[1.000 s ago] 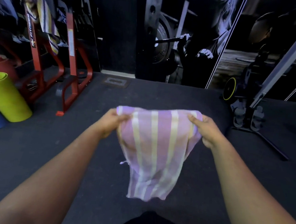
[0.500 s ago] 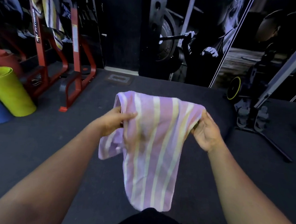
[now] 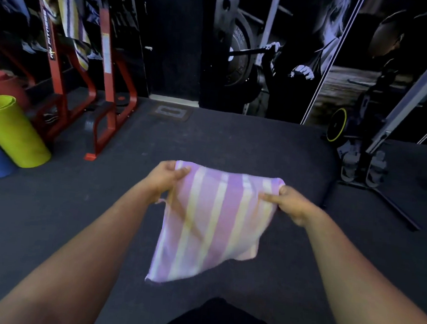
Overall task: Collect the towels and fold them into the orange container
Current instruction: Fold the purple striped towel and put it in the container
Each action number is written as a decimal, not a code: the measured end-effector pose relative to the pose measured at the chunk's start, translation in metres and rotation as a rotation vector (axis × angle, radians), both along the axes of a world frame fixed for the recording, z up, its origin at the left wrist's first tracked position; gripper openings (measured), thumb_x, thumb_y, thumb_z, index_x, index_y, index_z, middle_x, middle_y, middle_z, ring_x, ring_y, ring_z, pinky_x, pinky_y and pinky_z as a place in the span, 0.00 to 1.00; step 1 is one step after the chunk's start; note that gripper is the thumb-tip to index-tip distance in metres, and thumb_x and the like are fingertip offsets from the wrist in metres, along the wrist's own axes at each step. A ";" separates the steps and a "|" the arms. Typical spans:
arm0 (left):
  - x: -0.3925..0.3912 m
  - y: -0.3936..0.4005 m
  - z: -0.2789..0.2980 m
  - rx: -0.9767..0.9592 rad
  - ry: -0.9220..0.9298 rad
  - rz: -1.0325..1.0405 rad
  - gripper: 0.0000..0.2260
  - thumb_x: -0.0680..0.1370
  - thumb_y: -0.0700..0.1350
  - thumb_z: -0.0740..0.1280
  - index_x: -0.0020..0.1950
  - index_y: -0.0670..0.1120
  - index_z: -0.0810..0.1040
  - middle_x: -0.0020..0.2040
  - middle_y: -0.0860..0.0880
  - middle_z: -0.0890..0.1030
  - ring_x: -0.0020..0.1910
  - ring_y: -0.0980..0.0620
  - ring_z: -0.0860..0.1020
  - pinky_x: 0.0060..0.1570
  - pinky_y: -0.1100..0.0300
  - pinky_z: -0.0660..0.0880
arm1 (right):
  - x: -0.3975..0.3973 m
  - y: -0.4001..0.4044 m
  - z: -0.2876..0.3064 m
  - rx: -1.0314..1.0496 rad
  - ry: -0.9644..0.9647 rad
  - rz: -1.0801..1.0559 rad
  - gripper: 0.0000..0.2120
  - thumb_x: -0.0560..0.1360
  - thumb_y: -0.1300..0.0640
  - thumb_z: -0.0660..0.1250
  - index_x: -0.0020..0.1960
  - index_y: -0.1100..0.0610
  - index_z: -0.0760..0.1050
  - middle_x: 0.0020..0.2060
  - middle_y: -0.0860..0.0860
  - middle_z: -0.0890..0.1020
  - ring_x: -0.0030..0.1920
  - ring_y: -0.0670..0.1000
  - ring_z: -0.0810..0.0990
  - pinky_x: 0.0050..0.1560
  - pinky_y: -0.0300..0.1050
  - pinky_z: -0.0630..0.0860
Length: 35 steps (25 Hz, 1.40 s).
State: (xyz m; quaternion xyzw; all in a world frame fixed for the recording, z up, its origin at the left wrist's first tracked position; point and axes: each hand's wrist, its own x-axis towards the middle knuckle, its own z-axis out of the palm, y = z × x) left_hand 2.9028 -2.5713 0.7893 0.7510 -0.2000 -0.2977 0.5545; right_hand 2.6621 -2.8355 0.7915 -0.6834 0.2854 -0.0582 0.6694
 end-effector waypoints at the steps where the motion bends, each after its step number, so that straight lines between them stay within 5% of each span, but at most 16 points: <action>1: -0.001 -0.003 0.002 -0.089 0.038 0.095 0.14 0.80 0.52 0.70 0.51 0.41 0.82 0.36 0.42 0.79 0.31 0.48 0.74 0.29 0.59 0.71 | 0.000 0.001 0.001 -0.015 -0.052 -0.081 0.24 0.74 0.49 0.76 0.64 0.63 0.79 0.55 0.59 0.86 0.60 0.60 0.83 0.61 0.54 0.79; 4: 0.001 -0.010 0.015 -0.224 0.096 0.123 0.12 0.82 0.54 0.67 0.51 0.44 0.77 0.32 0.46 0.76 0.25 0.49 0.71 0.23 0.65 0.63 | 0.003 -0.003 0.008 0.275 -0.254 -0.278 0.27 0.72 0.46 0.74 0.65 0.60 0.76 0.56 0.57 0.85 0.59 0.56 0.83 0.58 0.52 0.80; 6: -0.001 -0.012 0.010 -0.030 -0.061 -0.017 0.13 0.82 0.51 0.68 0.50 0.40 0.78 0.31 0.47 0.77 0.25 0.50 0.73 0.22 0.64 0.63 | 0.002 -0.005 0.003 0.096 -0.006 -0.102 0.31 0.66 0.40 0.78 0.63 0.56 0.78 0.55 0.52 0.86 0.58 0.52 0.84 0.59 0.50 0.79; 8: 0.004 -0.014 0.007 0.009 -0.126 0.082 0.12 0.80 0.49 0.69 0.48 0.39 0.80 0.34 0.47 0.80 0.32 0.49 0.77 0.30 0.58 0.71 | 0.000 -0.007 -0.003 -0.165 0.120 -0.115 0.22 0.70 0.42 0.79 0.56 0.56 0.82 0.48 0.50 0.87 0.53 0.51 0.85 0.50 0.41 0.80; 10: 0.012 -0.015 0.011 -0.102 -0.089 0.268 0.09 0.80 0.50 0.69 0.48 0.44 0.82 0.42 0.45 0.84 0.41 0.45 0.81 0.39 0.50 0.78 | 0.003 -0.006 0.010 -0.136 0.004 -0.362 0.16 0.74 0.43 0.75 0.47 0.58 0.83 0.41 0.51 0.87 0.44 0.51 0.84 0.41 0.39 0.79; 12: 0.010 -0.019 0.021 -0.148 -0.079 0.315 0.09 0.81 0.50 0.68 0.50 0.46 0.83 0.48 0.44 0.86 0.46 0.44 0.84 0.45 0.47 0.81 | 0.007 -0.008 0.022 0.022 -0.118 -0.478 0.22 0.73 0.39 0.74 0.51 0.59 0.82 0.45 0.55 0.88 0.45 0.53 0.84 0.49 0.48 0.81; 15: 0.007 -0.026 0.029 -0.187 -0.065 0.305 0.13 0.82 0.52 0.67 0.52 0.42 0.81 0.48 0.43 0.86 0.45 0.46 0.82 0.46 0.48 0.81 | 0.004 -0.013 0.025 0.191 -0.081 -0.299 0.31 0.69 0.34 0.71 0.60 0.58 0.80 0.52 0.56 0.87 0.51 0.53 0.85 0.57 0.55 0.81; 18: 0.005 -0.023 0.041 -0.392 0.110 0.328 0.12 0.83 0.51 0.67 0.50 0.42 0.80 0.46 0.44 0.84 0.44 0.48 0.83 0.47 0.51 0.81 | -0.008 -0.009 0.014 -0.049 0.219 0.054 0.17 0.72 0.42 0.75 0.51 0.55 0.81 0.41 0.55 0.81 0.37 0.49 0.77 0.39 0.47 0.74; 20: 0.007 -0.013 0.039 -0.355 0.092 0.181 0.10 0.82 0.50 0.69 0.52 0.42 0.80 0.45 0.45 0.84 0.41 0.49 0.81 0.41 0.54 0.80 | -0.006 -0.013 0.013 -0.006 0.011 -0.110 0.09 0.79 0.49 0.70 0.53 0.54 0.80 0.41 0.52 0.82 0.38 0.49 0.76 0.39 0.45 0.70; 23: 0.018 -0.002 0.022 -0.012 -0.170 0.038 0.12 0.81 0.48 0.70 0.51 0.38 0.81 0.41 0.40 0.83 0.40 0.45 0.80 0.40 0.48 0.80 | -0.001 -0.018 0.013 0.169 -0.249 -0.343 0.12 0.81 0.50 0.67 0.59 0.58 0.78 0.46 0.53 0.85 0.45 0.52 0.83 0.47 0.46 0.78; 27: 0.026 -0.013 0.038 0.035 -0.350 0.242 0.15 0.84 0.53 0.63 0.46 0.42 0.78 0.37 0.49 0.77 0.36 0.50 0.74 0.39 0.55 0.72 | 0.006 -0.013 0.008 -0.340 0.047 -0.377 0.15 0.78 0.51 0.72 0.39 0.57 0.72 0.33 0.51 0.72 0.34 0.50 0.69 0.30 0.43 0.65; 29: 0.022 -0.022 0.039 0.035 -0.285 0.279 0.14 0.85 0.53 0.61 0.51 0.43 0.77 0.41 0.50 0.77 0.39 0.52 0.73 0.40 0.56 0.71 | 0.010 -0.012 0.012 -0.341 0.020 -0.445 0.17 0.78 0.51 0.70 0.36 0.54 0.68 0.32 0.50 0.70 0.35 0.51 0.66 0.32 0.43 0.63; 32: 0.027 -0.023 0.033 -0.025 -0.081 0.279 0.12 0.83 0.52 0.65 0.48 0.44 0.73 0.39 0.49 0.74 0.36 0.51 0.71 0.34 0.58 0.67 | 0.014 -0.013 0.016 -0.216 -0.094 -0.478 0.06 0.80 0.52 0.70 0.50 0.54 0.76 0.44 0.49 0.80 0.43 0.50 0.76 0.42 0.44 0.74; 34: 0.030 -0.018 0.029 -0.222 0.091 0.266 0.08 0.80 0.46 0.71 0.52 0.47 0.72 0.42 0.49 0.76 0.37 0.51 0.76 0.36 0.58 0.71 | 0.010 -0.017 0.014 -0.011 -0.208 -0.451 0.15 0.79 0.55 0.71 0.64 0.53 0.72 0.55 0.52 0.81 0.52 0.50 0.81 0.54 0.50 0.78; 35: 0.031 -0.014 0.026 -0.240 0.100 0.244 0.14 0.79 0.41 0.73 0.61 0.47 0.71 0.48 0.47 0.79 0.43 0.50 0.80 0.42 0.57 0.76 | 0.007 -0.016 0.013 0.030 -0.214 -0.396 0.19 0.79 0.59 0.71 0.67 0.52 0.69 0.56 0.53 0.82 0.54 0.51 0.82 0.55 0.51 0.79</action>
